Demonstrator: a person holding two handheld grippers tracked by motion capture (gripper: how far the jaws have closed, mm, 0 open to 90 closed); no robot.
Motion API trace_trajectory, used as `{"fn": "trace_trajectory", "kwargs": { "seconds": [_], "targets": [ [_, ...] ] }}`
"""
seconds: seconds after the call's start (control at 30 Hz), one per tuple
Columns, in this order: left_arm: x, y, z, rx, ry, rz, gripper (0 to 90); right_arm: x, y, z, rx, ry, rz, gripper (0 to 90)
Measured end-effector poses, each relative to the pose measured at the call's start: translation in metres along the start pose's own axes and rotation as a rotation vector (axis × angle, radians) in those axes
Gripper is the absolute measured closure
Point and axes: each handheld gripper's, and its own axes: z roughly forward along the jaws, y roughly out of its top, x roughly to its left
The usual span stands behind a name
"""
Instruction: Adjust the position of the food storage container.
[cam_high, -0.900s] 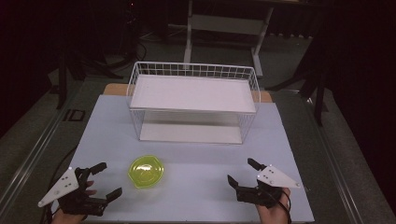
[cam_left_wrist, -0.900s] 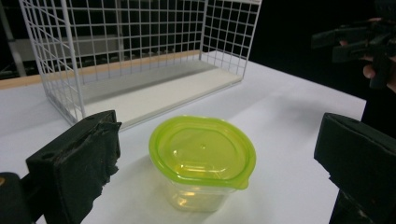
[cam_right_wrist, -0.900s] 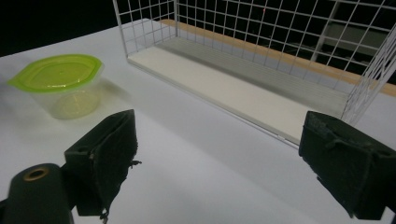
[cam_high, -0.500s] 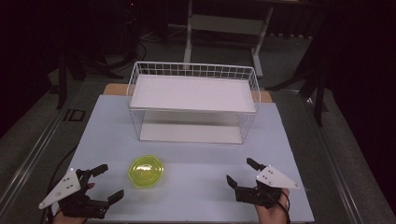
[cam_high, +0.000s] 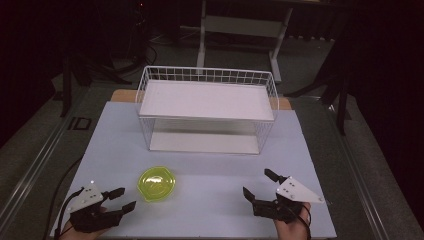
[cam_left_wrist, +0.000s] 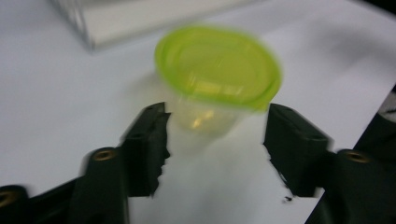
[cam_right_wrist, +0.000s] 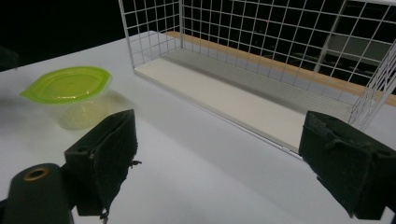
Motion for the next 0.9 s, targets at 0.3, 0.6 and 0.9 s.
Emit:
{"fn": "trace_trajectory", "kwargs": {
  "seconds": [0.3, 0.6, 0.9],
  "targets": [
    [0.005, -0.001, 0.024, 0.117, 0.039, -0.001, 80.2, 0.002, 0.001, 0.001, 0.001, 0.004, -0.009, 11.7],
    [0.002, 0.004, 0.05, 0.2, 0.012, -0.006, 90.0, 0.002, 0.001, 0.002, 0.002, 0.008, -0.011, 11.8],
    [0.008, 0.02, 0.072, 0.198, -0.004, -0.025, 90.0, 0.001, 0.0, 0.003, 0.003, 0.013, -0.003, 11.9]
  ]
}}
